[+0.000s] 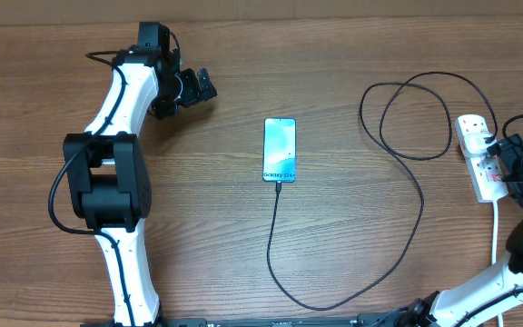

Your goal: Plug charger to phone and switch on socket

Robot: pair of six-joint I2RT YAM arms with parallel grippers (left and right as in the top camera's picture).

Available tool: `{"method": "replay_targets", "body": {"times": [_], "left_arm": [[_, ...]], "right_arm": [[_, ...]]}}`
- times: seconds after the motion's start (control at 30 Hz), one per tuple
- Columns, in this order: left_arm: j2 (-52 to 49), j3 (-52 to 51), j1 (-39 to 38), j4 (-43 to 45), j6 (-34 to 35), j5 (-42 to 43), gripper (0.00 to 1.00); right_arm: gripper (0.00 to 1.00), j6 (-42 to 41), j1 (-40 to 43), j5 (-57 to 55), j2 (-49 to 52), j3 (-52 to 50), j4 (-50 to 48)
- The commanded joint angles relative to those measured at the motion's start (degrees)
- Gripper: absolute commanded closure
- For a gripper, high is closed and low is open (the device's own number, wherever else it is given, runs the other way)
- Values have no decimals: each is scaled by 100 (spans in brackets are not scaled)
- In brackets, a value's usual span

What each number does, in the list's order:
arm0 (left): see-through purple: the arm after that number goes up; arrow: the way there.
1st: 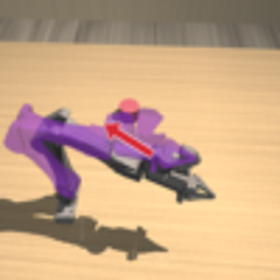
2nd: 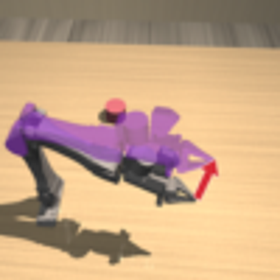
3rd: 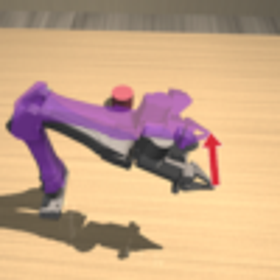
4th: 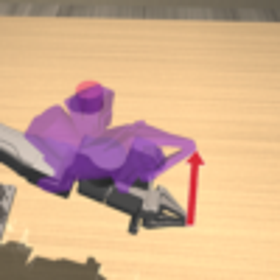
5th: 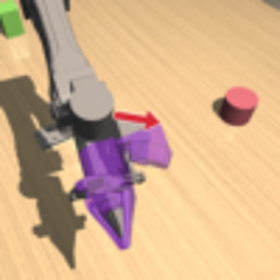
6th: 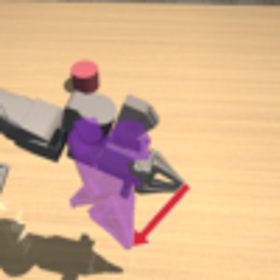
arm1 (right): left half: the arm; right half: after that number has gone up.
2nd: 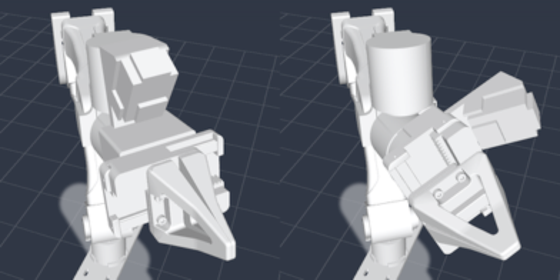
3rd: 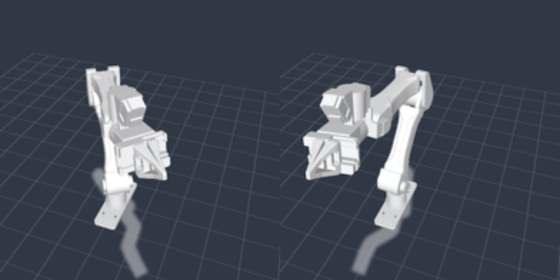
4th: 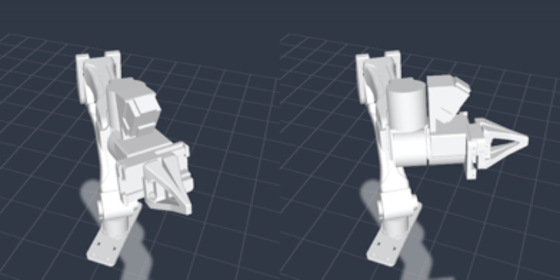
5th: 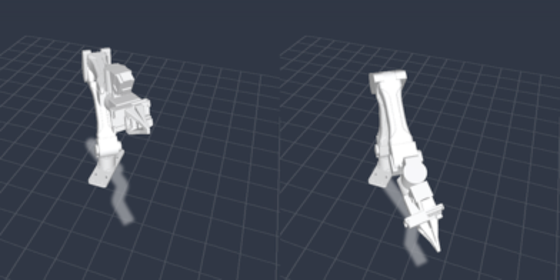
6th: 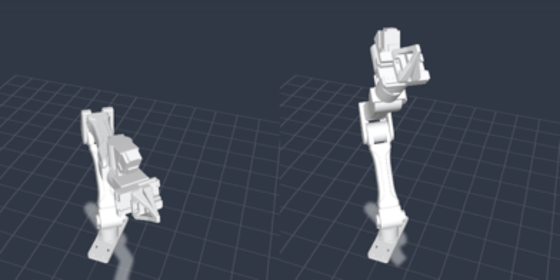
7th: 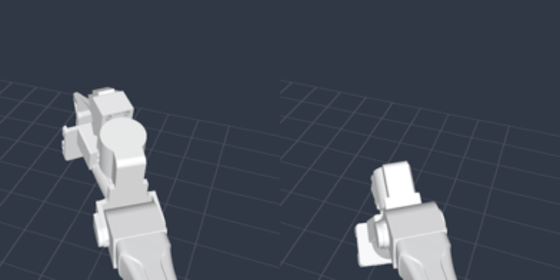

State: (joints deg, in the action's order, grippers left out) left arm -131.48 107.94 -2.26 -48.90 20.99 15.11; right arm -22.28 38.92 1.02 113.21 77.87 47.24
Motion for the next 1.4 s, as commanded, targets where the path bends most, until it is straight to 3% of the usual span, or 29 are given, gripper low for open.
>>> {"method": "replay_targets", "body": {"times": [0.0,1.37], "left_arm": [[144,15,-48,-13,-24,-57,0],[144,15,-48,-11,-24,-57,0]], "right_arm": [[0,-28,-33,-271,87,-42,24],[0,-15,-291,-420,-184,-175,-452]]}}
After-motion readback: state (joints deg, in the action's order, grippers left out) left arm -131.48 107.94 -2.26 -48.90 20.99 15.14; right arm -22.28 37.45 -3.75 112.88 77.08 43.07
